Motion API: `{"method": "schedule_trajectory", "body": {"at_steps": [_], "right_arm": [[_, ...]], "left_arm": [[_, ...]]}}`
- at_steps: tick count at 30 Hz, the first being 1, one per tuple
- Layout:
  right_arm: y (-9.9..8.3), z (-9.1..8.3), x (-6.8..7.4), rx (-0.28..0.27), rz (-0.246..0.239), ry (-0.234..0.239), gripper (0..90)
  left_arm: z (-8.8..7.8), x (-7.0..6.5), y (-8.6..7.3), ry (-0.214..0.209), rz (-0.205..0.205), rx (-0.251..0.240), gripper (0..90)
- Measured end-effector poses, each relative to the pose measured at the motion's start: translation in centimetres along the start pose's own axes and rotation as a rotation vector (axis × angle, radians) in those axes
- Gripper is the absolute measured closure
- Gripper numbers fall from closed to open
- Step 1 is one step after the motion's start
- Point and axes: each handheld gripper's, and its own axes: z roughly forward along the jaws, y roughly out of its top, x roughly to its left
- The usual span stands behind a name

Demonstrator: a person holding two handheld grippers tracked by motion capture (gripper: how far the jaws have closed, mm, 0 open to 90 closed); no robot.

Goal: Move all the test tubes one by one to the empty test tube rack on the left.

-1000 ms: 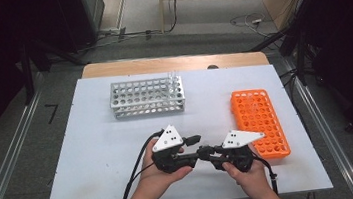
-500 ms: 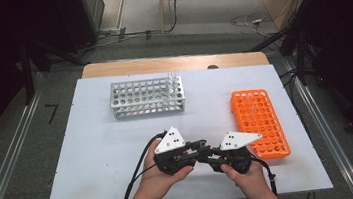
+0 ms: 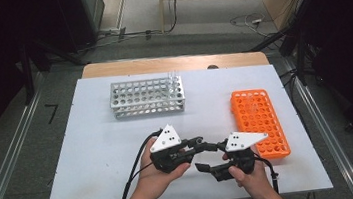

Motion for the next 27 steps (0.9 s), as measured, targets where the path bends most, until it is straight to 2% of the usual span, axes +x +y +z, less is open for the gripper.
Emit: {"method": "schedule_trajectory", "body": {"at_steps": [2, 4, 5, 7, 13, 17, 20, 23, 27], "right_arm": [[0.0, -0.3, 0.0, -0.010, -0.008, 0.004, 15.6], [0.0, -0.6, -0.3, -0.023, 0.000, 0.036, 6.4], [-0.1, -0.8, -0.4, -0.026, 0.003, 0.029, 6.1], [-0.2, -1.2, -0.7, -0.035, 0.009, 0.011, 0.0], [-0.4, -2.7, -1.6, -0.060, 0.040, -0.024, 0.0], [-0.7, -3.6, -2.1, -0.065, 0.039, -0.053, 0.0], [-0.9, -4.3, -2.6, -0.070, 0.048, -0.073, 0.0], [-1.1, -5.1, -3.1, -0.077, 0.060, -0.098, 0.0], [-1.3, -5.9, -3.6, -0.082, 0.056, -0.129, 0.0]], "left_arm": [[-0.1, 0.1, 0.1, 0.005, 0.002, -0.004, 76.1], [-0.3, 0.3, 0.2, 0.010, 0.004, -0.005, 76.1], [-0.4, 0.3, 0.2, 0.011, 0.000, -0.009, 76.1], [-0.5, 0.4, 0.3, 0.017, 0.002, -0.011, 76.0], [-0.9, 0.9, 0.6, 0.032, 0.000, -0.018, 76.1], [-1.0, 1.5, 1.1, 0.038, -0.007, -0.029, 76.0], [-1.2, 2.0, 1.5, 0.053, -0.001, -0.032, 76.1], [-1.2, 2.4, 2.0, 0.086, 0.017, -0.027, 76.1], [-1.4, 3.2, 2.7, 0.108, 0.016, -0.032, 76.0]]}}
